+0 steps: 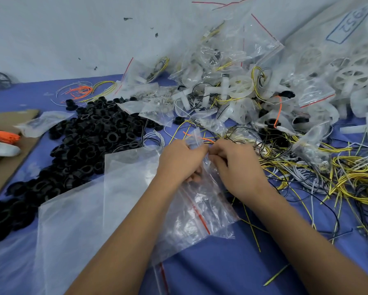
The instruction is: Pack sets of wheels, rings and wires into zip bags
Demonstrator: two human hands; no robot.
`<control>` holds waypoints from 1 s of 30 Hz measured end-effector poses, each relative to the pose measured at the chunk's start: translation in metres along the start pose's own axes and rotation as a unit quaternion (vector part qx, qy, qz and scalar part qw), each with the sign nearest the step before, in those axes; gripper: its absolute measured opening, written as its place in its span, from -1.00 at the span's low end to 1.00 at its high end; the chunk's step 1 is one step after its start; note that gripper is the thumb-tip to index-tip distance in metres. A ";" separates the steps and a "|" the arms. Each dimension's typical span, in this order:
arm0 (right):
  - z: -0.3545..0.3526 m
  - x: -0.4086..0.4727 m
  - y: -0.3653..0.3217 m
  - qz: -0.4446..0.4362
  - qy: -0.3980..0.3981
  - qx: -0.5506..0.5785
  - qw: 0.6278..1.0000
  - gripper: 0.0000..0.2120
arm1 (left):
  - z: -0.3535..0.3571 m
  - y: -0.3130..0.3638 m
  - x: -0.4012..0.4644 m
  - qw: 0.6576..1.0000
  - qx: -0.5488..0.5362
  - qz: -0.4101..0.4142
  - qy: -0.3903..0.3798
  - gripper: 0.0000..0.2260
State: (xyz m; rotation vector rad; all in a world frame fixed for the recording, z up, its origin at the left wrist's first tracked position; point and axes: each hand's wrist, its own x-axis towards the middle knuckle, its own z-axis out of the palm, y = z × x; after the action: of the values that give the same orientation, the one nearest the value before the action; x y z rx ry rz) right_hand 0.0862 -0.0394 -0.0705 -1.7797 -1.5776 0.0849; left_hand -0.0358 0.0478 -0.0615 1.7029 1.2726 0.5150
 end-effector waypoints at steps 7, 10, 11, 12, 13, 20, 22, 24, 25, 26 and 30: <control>0.004 0.000 -0.002 -0.058 -0.044 -0.002 0.997 -0.86 | 0.001 -0.006 0.005 0.998 0.009 0.048 0.025 -0.68; 0.004 0.000 -0.001 -0.046 -0.045 0.007 0.998 -0.79 | 0.000 -0.006 0.005 0.999 -0.014 0.042 0.010 -0.68; 0.005 0.000 0.000 -0.039 -0.041 0.007 0.998 -0.78 | -0.001 -0.005 0.005 0.999 -0.026 0.039 -0.001 -0.69; 0.005 0.000 0.000 -0.030 -0.037 0.005 0.999 -0.78 | -0.002 -0.004 0.005 0.998 -0.040 0.036 -0.015 -0.71; 0.005 -0.001 0.000 -0.020 -0.032 0.008 0.999 -0.79 | -0.003 -0.004 0.004 0.998 -0.052 0.033 -0.029 -0.74; 0.003 0.001 -0.001 0.053 0.015 0.110 0.992 -0.87 | -0.011 -0.001 -0.001 0.992 -0.090 0.036 -0.079 -0.80; 0.000 0.001 0.000 0.076 0.008 0.131 0.989 -0.84 | -0.013 0.000 -0.003 0.988 -0.100 0.051 -0.103 -0.79; -0.002 0.000 0.000 0.089 -0.005 0.168 0.982 -0.81 | -0.015 -0.001 -0.005 0.983 -0.112 0.072 -0.128 -0.74; -0.002 0.000 -0.001 0.094 -0.013 0.183 0.978 -0.80 | -0.016 -0.001 -0.006 0.980 -0.118 0.080 -0.137 -0.71; -0.003 -0.001 -0.002 0.099 -0.025 0.195 0.975 -0.80 | -0.017 -0.001 -0.007 0.978 -0.121 0.087 -0.146 -0.69; -0.003 0.000 -0.001 0.131 -0.053 0.237 0.961 -0.88 | -0.019 -0.003 -0.007 0.974 -0.118 0.097 -0.168 -0.69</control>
State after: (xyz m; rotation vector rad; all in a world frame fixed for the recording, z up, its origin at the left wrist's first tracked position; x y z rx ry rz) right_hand 0.0869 -0.0413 -0.0680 -1.6008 -1.2486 0.6415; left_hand -0.0553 0.0493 -0.0534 1.6366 0.7769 0.4480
